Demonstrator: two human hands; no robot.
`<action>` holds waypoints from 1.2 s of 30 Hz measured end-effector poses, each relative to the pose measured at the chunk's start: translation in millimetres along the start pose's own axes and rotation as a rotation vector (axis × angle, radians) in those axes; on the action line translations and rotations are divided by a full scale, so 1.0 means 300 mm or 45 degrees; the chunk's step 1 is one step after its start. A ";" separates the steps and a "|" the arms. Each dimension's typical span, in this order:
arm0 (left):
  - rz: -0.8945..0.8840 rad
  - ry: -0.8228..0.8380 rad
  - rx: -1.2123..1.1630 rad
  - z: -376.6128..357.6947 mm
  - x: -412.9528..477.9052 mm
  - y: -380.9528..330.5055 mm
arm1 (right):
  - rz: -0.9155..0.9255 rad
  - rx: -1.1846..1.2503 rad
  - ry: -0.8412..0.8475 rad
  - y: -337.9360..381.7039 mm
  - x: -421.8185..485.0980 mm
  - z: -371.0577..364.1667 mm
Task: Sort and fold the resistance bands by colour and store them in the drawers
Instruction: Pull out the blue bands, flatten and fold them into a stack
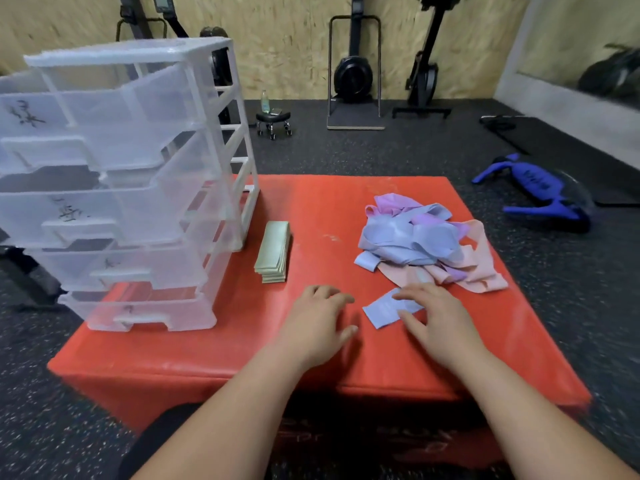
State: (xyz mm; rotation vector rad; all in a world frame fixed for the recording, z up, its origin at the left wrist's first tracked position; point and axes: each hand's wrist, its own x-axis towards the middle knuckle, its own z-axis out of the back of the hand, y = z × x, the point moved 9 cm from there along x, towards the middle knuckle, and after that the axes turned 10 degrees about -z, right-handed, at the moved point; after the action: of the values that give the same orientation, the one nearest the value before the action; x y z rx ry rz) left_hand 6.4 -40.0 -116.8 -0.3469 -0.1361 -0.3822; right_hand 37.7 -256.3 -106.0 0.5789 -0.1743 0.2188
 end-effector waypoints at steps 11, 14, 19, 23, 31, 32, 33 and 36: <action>-0.004 0.017 -0.067 -0.105 0.066 -0.076 | -0.236 -0.288 0.148 -0.136 0.017 0.004; 0.085 -0.040 -0.057 -0.114 0.103 -0.071 | -0.203 -0.405 0.251 -0.125 0.029 -0.026; 0.181 -0.040 -0.050 -0.134 0.145 -0.059 | -0.296 -0.294 0.176 -0.156 0.073 0.031; 0.200 -0.053 -0.200 -0.119 0.175 -0.036 | -0.353 -0.243 0.011 -0.178 0.106 0.095; -0.165 -0.286 -0.373 0.109 0.189 -0.095 | 0.110 0.140 0.058 -0.005 0.133 0.095; -0.247 -0.298 -0.391 0.139 0.183 -0.120 | 0.161 0.196 0.117 0.035 0.123 0.083; -0.301 -0.307 -0.440 0.163 0.172 -0.140 | 0.199 0.243 0.161 0.074 0.115 0.074; -0.251 -0.412 -0.668 0.219 0.132 -0.153 | 0.250 0.302 0.151 0.157 0.103 0.074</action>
State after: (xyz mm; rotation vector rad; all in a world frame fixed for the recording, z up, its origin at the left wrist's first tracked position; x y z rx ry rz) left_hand 20.7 -69.9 -33.7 -0.9183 -0.3907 -0.5547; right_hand 53.3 -225.7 -56.2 0.7830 -0.0905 0.4672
